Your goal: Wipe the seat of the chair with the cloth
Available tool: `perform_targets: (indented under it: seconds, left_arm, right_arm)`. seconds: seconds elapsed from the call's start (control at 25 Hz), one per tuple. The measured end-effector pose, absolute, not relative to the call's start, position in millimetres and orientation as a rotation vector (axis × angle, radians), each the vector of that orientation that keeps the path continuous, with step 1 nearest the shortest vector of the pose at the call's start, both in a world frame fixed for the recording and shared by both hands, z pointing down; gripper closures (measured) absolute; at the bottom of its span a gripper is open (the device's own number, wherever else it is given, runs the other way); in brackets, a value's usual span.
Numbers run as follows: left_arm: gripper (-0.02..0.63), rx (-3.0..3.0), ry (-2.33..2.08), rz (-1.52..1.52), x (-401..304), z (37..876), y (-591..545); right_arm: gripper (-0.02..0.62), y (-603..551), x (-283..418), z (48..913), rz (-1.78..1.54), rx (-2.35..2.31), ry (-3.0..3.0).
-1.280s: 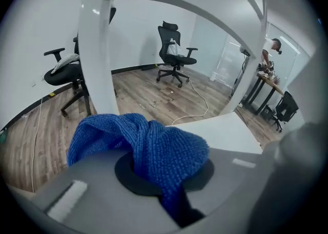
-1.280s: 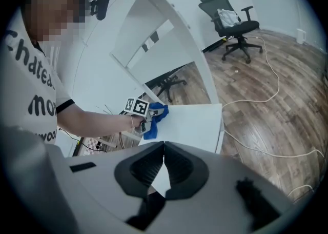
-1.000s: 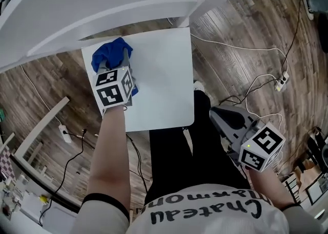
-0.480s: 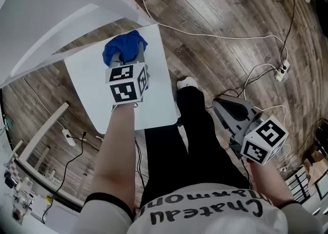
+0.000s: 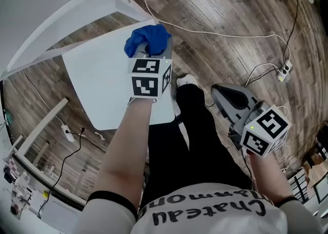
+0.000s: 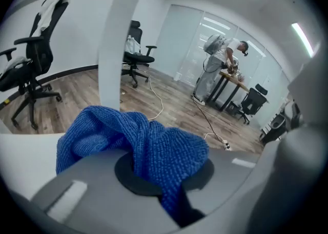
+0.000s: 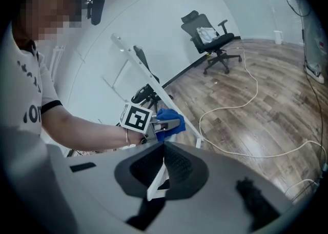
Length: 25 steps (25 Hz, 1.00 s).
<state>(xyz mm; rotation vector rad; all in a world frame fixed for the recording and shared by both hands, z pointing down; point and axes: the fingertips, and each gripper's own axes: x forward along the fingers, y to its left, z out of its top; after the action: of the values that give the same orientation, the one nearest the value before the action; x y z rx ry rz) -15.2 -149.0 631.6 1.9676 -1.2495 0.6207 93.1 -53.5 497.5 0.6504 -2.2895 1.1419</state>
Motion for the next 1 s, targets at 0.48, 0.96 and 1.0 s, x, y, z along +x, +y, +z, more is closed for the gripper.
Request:
perform_targets:
  seconds: [0.48, 0.96, 1.0]
  left_arm:
    - [0.565, 1.767, -1.604, 0.432, -140, 589, -93]
    - [0.563, 1.212, -1.81, 0.74, -396, 615, 83]
    - [0.563, 1.241, -1.806, 0.765, -401, 615, 78]
  right_arm:
    - [0.581, -54, 33, 478, 1.076, 0.528, -2.332]
    - [0.581, -13, -84, 474, 1.033, 0.308, -2.342]
    - [0.581, -11, -90, 475, 1.031, 0.301, -2.34]
